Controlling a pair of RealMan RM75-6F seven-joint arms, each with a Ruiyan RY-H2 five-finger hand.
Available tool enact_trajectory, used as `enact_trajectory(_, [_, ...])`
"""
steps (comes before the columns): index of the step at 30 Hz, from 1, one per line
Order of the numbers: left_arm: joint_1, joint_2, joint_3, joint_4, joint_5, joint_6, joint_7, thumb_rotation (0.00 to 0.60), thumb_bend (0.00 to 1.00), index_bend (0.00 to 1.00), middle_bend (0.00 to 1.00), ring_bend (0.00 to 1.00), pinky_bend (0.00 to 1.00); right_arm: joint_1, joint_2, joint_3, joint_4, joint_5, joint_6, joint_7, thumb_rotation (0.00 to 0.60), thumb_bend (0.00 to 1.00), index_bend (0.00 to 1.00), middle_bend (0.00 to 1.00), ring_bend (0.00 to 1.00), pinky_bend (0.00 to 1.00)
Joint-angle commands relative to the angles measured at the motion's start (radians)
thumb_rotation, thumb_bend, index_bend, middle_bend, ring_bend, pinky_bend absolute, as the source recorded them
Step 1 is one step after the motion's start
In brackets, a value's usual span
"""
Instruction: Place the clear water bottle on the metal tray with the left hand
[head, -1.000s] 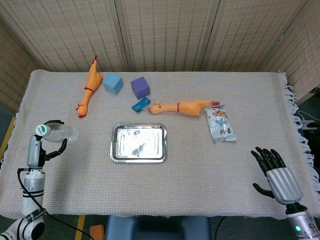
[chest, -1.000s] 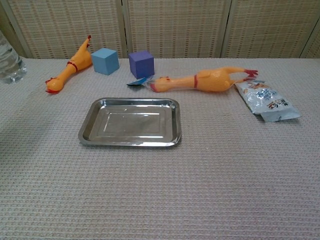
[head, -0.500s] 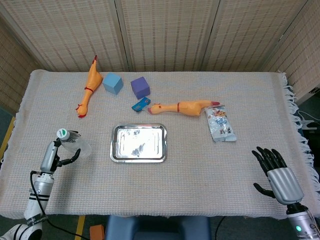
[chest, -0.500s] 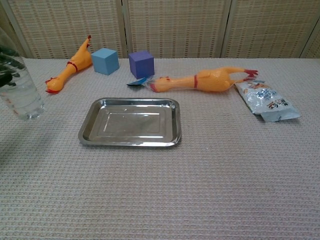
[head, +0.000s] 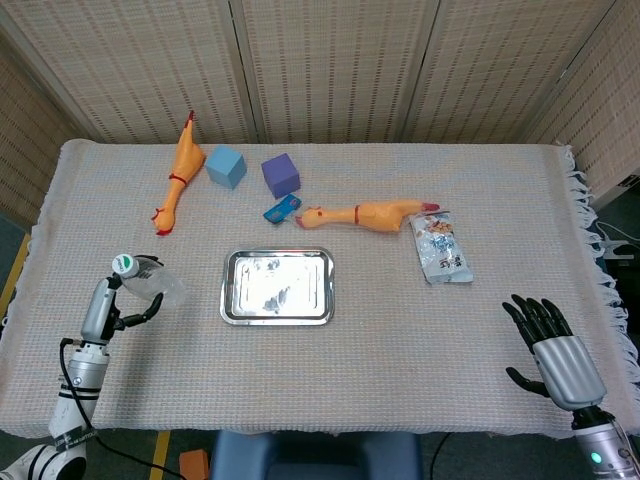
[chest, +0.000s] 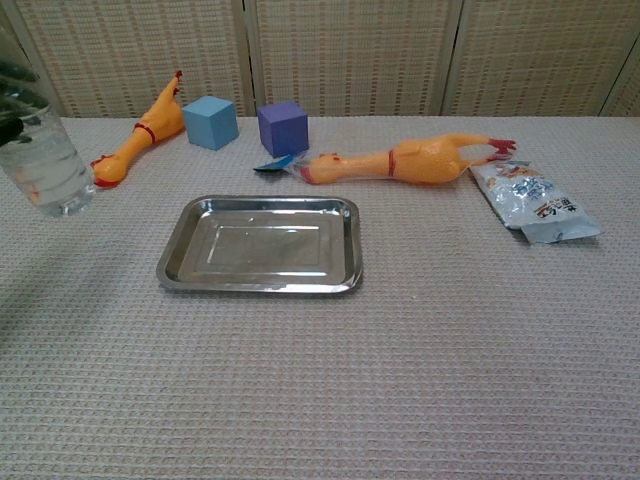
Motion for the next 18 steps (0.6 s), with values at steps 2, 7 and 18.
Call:
enact_trajectory(2, [-0.017, -0.045, 0.019, 0.061, -0.008, -0.036, -0.031, 0.600, 0.64, 0.44, 0.41, 0.26, 0.31, 0.000, 0.001, 0.001, -0.001, 0.004, -0.001, 0.002, 0.600, 0.11, 0.00, 0.00, 0.00, 0.00])
enact_trajectory(7, [-0.044, -0.068, 0.009, 0.040, 0.036, -0.006, -0.003, 0.600, 0.64, 0.44, 0.41, 0.26, 0.30, 0.004, -0.002, 0.002, 0.002, 0.009, -0.012, -0.003, 0.600, 0.11, 0.00, 0.00, 0.00, 0.00])
enact_trajectory(18, [-0.174, -0.216, -0.030, 0.074, 0.007, -0.121, 0.190, 0.600, 0.64, 0.43, 0.40, 0.26, 0.30, 0.012, -0.006, -0.002, 0.002, 0.022, -0.041, -0.016, 0.600, 0.11, 0.00, 0.00, 0.00, 0.00])
